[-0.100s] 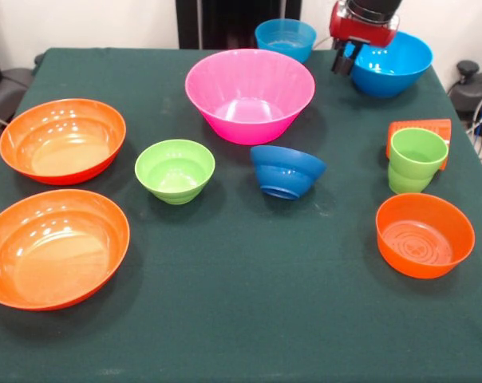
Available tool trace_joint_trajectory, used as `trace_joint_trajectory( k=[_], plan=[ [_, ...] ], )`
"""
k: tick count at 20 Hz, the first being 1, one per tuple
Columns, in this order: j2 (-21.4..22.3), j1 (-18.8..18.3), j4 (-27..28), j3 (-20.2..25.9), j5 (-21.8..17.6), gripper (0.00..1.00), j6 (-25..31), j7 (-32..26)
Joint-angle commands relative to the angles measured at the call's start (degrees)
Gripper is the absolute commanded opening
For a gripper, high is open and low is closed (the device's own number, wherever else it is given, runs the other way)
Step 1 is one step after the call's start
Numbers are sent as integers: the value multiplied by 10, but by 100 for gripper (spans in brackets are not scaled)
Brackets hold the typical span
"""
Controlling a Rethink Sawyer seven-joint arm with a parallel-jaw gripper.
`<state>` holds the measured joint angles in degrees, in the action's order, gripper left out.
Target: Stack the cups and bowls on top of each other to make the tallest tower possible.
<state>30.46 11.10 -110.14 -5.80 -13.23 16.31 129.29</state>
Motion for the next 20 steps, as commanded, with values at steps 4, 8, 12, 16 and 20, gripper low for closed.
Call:
trace_joint_trajectory(
  k=[4, 8, 12, 16, 20],
  plan=[
    [-12, -5, 43, 39, -1, 100, 7, 26],
    [-12, -4, 46, 38, -2, 100, 10, 24],
    [-8, -5, 46, 34, -3, 100, 11, 24],
    [3, 2, 54, 14, -17, 100, 34, 11],
    [39, -10, 61, 14, -30, 100, 83, -30]
  ],
)
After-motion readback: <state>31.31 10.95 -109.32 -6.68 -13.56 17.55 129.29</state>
